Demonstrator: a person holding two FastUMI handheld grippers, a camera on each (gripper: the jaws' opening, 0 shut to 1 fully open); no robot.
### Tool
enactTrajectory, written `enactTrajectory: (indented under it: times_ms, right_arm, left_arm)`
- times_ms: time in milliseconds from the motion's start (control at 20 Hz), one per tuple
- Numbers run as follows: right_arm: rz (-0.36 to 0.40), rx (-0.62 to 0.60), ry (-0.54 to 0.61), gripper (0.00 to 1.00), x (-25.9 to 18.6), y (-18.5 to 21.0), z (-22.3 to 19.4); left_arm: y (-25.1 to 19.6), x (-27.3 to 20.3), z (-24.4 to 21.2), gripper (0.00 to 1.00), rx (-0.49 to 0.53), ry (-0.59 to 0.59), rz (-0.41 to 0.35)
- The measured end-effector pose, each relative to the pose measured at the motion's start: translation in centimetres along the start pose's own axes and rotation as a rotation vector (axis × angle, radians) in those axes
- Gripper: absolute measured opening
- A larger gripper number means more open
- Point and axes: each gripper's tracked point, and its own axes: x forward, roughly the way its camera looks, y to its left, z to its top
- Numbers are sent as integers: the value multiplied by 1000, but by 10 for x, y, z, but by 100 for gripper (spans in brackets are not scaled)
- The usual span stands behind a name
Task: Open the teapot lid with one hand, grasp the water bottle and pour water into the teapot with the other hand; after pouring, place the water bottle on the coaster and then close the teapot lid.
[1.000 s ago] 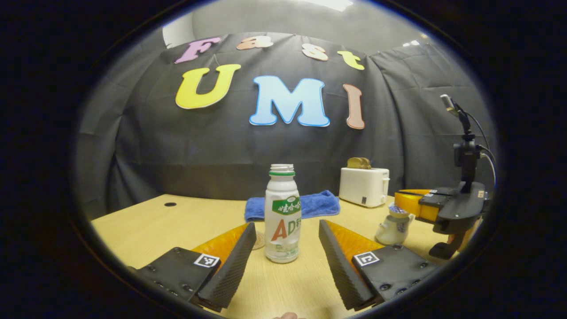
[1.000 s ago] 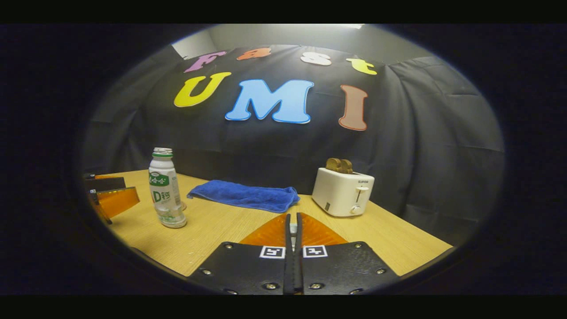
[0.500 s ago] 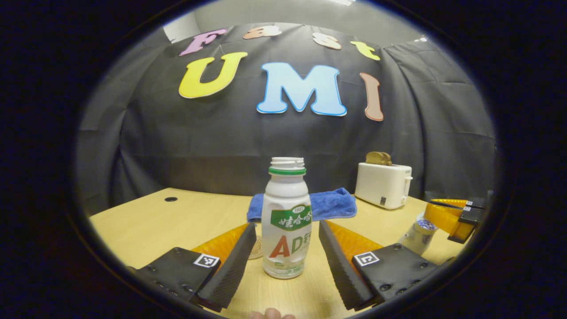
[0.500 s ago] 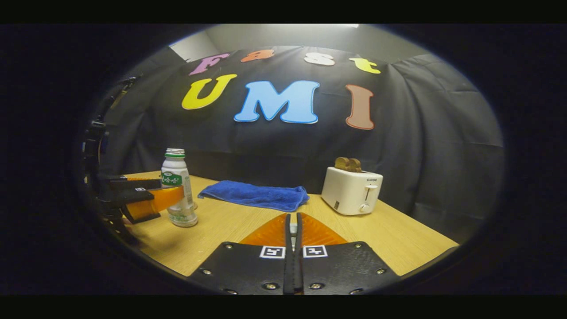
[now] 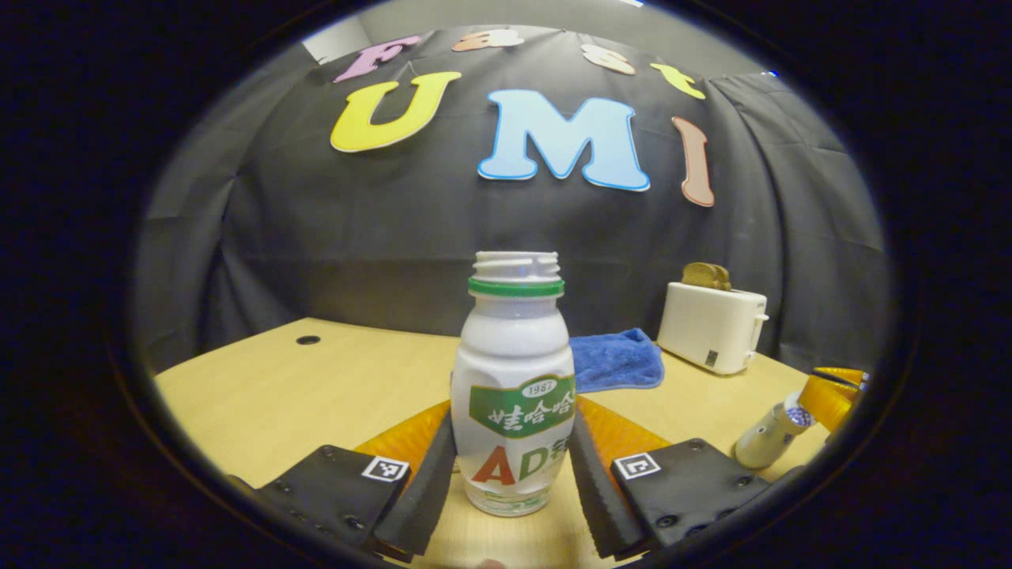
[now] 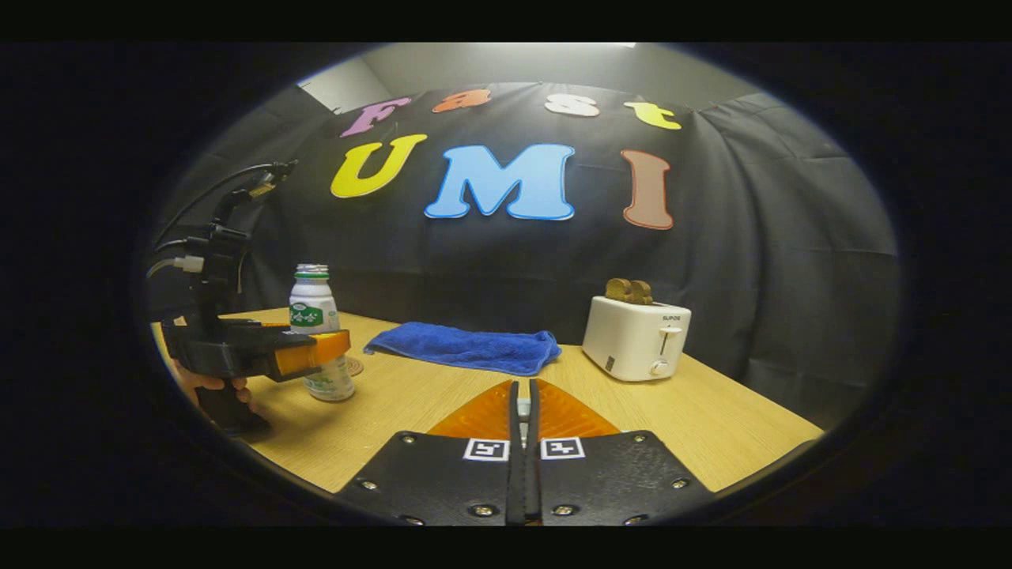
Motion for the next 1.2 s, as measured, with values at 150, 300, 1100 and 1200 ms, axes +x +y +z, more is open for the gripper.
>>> enactTrajectory:
  times_ms: [150,300,1100,1200]
  right_arm:
    - [6,-1,-11,0,-11,3,7]
    - [-7,10,-8,0,-35,2,10]
    - [-83,69,-17,0,-125,-29,10]
    - [-84,74,-21,0,-130,-29,10]
  left_arm:
    - [1,-11,-2,83,14,-6,-6]
    - [-5,-22,6,82,84,-24,-17]
    - [-66,-46,19,78,534,-98,-91]
    - [-76,-44,17,75,616,-105,-87]
